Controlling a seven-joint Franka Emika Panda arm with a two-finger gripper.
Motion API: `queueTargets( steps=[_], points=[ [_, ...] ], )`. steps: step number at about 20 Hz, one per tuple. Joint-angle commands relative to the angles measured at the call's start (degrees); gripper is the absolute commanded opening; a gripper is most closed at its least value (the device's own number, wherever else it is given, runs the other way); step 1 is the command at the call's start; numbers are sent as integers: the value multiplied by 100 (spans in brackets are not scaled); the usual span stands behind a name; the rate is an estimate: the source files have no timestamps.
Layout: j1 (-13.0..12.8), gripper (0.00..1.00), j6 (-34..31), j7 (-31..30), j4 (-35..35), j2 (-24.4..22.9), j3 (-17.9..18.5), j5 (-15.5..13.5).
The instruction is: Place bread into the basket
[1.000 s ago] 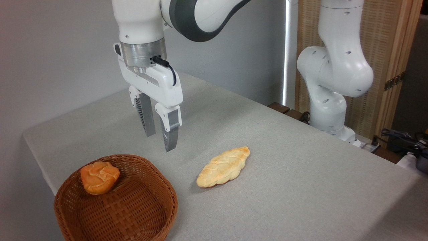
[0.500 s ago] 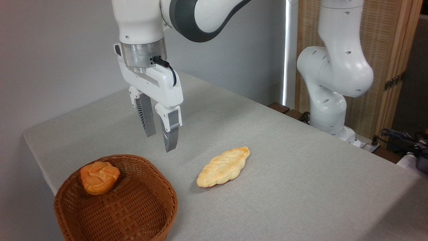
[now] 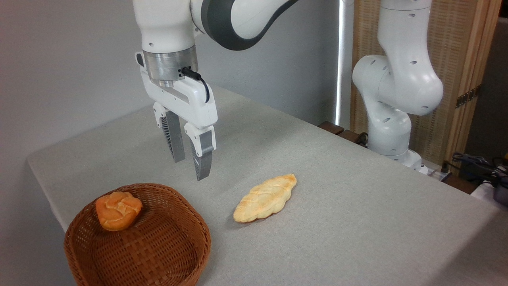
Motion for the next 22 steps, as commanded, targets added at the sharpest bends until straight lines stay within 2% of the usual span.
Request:
queueTargets(
  steps=[1,15,19,22],
  points=[
    [-40,100,-111,-75,32,-6,53,11],
    [-40,100,-120,-22,15,-32,62,11],
    [-40,100,-339,-22,-82,-50,62,20],
    [-31,100,-348,4,-336,-146,210,73]
  ],
)
